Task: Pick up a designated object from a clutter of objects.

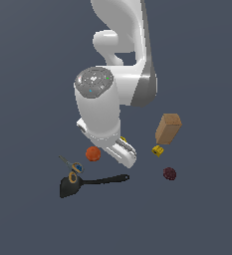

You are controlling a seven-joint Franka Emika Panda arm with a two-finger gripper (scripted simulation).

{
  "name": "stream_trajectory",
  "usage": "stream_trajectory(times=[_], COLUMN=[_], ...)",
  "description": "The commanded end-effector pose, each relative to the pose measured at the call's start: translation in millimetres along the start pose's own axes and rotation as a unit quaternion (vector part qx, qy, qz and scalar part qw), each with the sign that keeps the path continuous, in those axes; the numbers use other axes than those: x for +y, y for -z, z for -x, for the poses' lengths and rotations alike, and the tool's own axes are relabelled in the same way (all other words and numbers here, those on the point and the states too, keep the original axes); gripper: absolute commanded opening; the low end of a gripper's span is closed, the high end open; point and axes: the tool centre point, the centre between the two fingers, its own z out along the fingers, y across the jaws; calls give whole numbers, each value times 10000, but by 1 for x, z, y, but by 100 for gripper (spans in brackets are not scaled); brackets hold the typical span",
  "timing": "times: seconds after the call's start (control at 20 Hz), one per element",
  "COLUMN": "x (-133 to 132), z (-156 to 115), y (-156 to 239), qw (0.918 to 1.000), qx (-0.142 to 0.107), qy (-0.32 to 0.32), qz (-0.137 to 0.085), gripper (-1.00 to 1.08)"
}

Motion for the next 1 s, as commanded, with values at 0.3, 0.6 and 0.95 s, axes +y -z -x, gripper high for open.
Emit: stream_trajectory(times=[0.3, 0.6, 0.95], x=[7, 15, 23], z=[-36, -58, -75], y=[-46, -79, -106], qw=[9909, 9746, 9554], qx=[87, 169, 251], qy=[-1344, -2232, -2941], qz=[2, 12, 21], gripper=[100, 100, 100])
